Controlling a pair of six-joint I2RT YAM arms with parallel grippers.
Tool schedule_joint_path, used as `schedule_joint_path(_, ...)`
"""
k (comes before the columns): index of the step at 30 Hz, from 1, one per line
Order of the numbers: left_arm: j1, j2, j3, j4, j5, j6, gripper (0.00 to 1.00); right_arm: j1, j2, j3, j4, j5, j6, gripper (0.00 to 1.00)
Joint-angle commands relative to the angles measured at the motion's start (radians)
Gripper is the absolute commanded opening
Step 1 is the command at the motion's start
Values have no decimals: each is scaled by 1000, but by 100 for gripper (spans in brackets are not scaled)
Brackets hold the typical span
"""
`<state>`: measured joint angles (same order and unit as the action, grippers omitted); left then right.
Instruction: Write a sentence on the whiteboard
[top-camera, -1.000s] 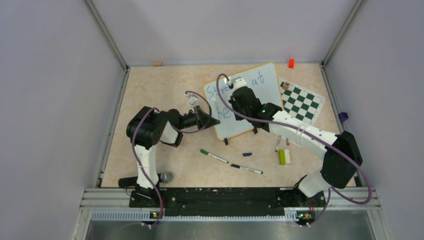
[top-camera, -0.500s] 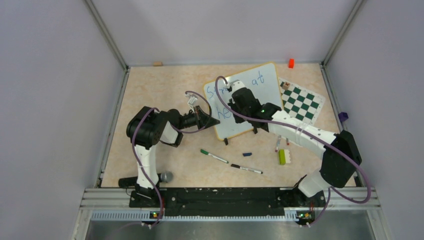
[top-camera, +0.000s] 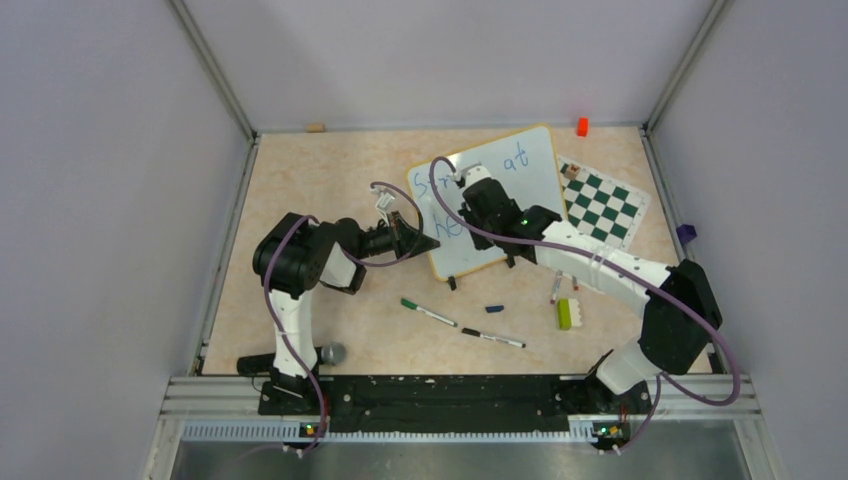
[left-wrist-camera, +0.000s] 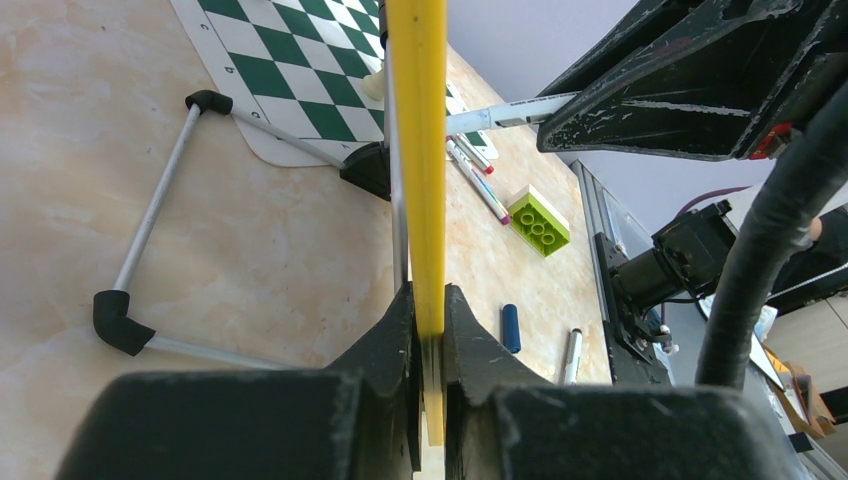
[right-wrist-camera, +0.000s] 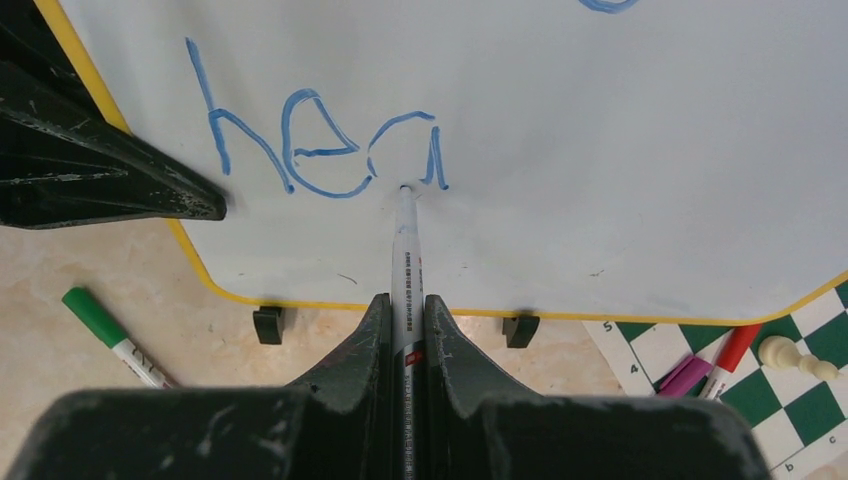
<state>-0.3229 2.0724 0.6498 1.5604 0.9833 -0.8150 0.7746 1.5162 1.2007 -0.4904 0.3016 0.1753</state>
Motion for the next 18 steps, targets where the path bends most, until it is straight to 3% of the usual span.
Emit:
schedule_joint_path(1,-37,-10,-1,59,95,70,0,-11,-1,52,-2,64,-9,0)
schedule_joint_path(18,-37,-9,-2,59,95,70,0,-11,15,78,-6,62,-10,0)
